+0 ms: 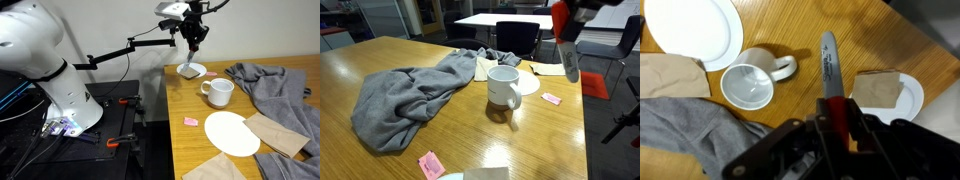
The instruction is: Pick up the pen from the white mug cup and put it on the table.
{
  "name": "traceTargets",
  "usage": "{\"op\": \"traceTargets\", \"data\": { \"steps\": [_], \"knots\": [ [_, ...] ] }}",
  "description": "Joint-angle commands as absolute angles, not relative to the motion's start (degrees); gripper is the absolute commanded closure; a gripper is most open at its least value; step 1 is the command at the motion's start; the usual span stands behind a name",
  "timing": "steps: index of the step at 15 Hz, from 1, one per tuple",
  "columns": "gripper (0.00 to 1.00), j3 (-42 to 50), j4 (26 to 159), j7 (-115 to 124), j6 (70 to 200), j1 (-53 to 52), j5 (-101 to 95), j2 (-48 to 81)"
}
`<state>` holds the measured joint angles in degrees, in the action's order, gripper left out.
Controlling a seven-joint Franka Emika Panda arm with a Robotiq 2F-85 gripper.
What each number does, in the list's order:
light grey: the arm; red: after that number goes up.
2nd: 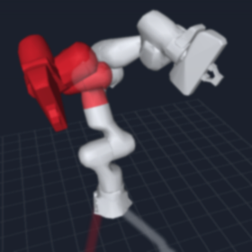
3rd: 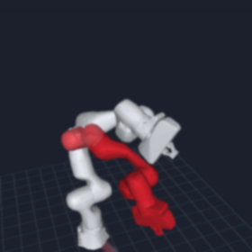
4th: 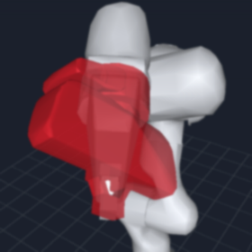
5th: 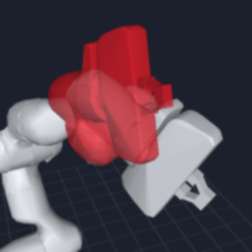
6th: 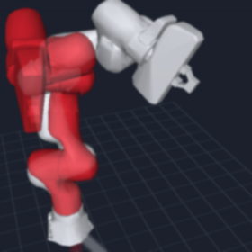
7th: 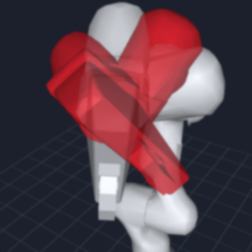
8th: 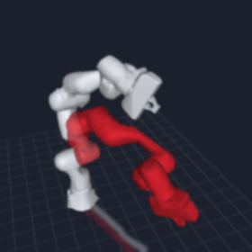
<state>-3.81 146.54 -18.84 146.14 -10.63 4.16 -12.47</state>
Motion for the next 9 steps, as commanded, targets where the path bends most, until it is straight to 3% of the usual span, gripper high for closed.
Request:
{"op": "traceTargets", "data": {
  "steps": [1, 9],
  "knots": [
    [0.94, -3.63, 144.63, -22.31, 138.71, -10.86, 3.46, -11.81],
    [0.94, -5.44, 141.53, -29.4, 137.13, -10.42, -1.86, 0.41]
  ]
}}
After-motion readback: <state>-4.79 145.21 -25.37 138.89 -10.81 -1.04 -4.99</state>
